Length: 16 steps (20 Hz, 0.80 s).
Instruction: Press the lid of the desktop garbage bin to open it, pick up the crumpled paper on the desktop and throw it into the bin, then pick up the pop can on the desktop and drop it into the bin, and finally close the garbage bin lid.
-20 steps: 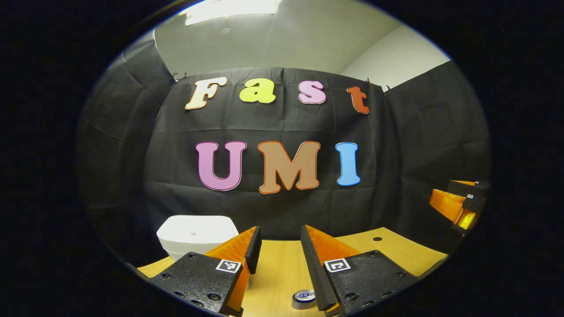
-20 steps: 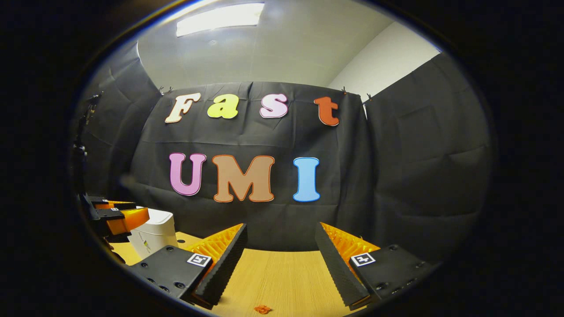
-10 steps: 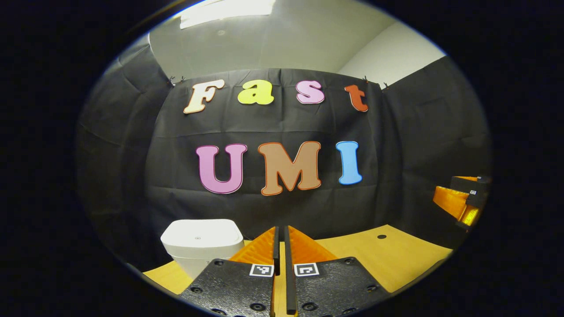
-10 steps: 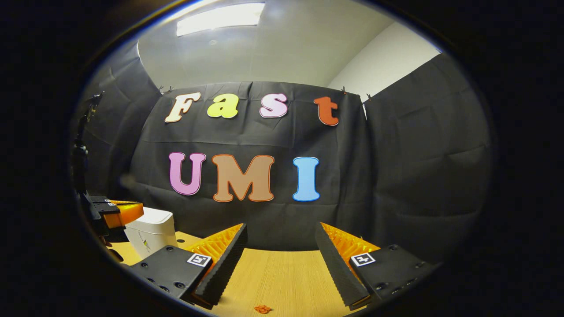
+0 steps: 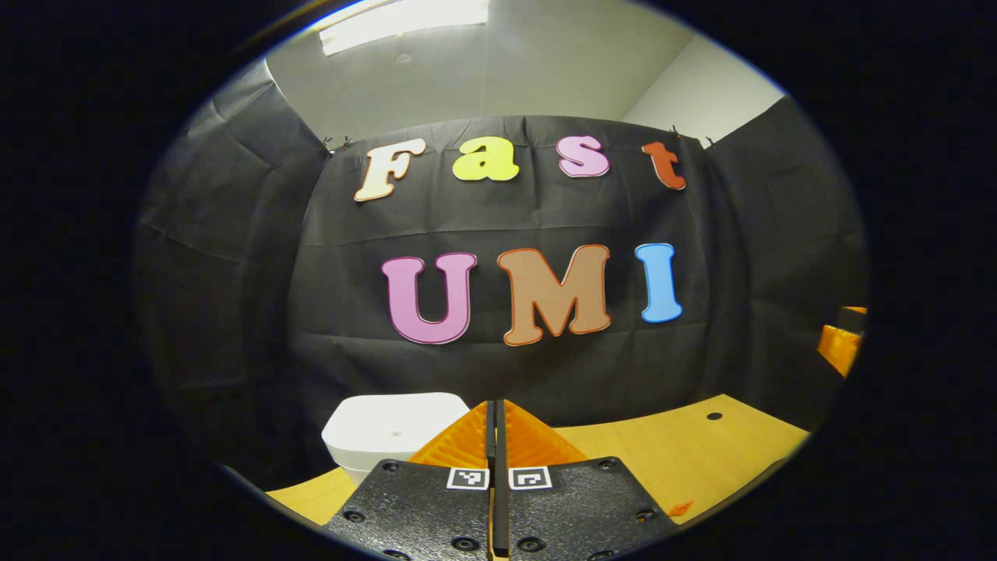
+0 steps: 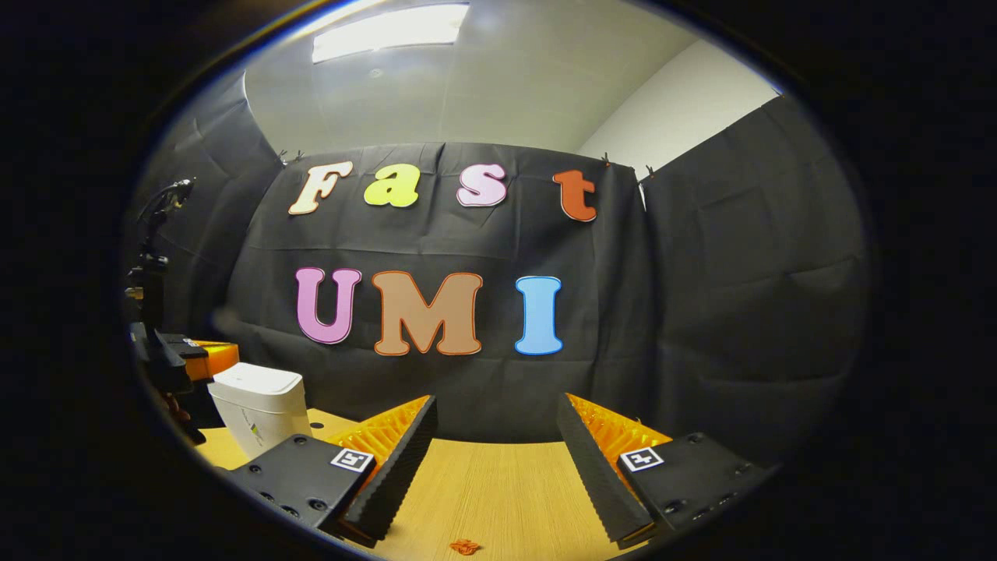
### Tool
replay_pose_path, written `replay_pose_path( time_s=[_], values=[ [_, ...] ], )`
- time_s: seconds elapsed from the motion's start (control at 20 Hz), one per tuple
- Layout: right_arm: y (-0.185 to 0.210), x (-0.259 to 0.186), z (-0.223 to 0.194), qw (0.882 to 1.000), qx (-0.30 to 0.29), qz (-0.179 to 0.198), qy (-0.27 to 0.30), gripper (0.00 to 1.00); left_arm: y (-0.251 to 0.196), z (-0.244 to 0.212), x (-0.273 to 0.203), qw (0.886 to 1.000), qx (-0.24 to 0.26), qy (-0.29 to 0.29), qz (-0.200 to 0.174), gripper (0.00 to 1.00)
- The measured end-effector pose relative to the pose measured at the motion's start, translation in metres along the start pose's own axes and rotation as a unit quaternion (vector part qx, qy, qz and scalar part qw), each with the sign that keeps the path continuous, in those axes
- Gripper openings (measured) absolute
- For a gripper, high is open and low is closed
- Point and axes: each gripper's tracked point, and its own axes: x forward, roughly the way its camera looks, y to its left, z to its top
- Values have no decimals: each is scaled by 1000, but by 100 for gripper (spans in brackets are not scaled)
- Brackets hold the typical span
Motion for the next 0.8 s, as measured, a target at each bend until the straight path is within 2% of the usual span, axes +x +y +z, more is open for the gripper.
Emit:
replay_pose_path(
  time_s=[0.2,0.5,0.8],
  values=[
    [4,2,-3,1000,-2,-6,5,99,37,-6,26,999,6,8,31,0],
    [8,0,-9,1000,-8,-25,11,99,77,-42,61,997,-6,53,62,0],
    [10,-1,-14,999,-16,-41,23,99,94,-85,73,992,-26,99,75,0]
  ],
)
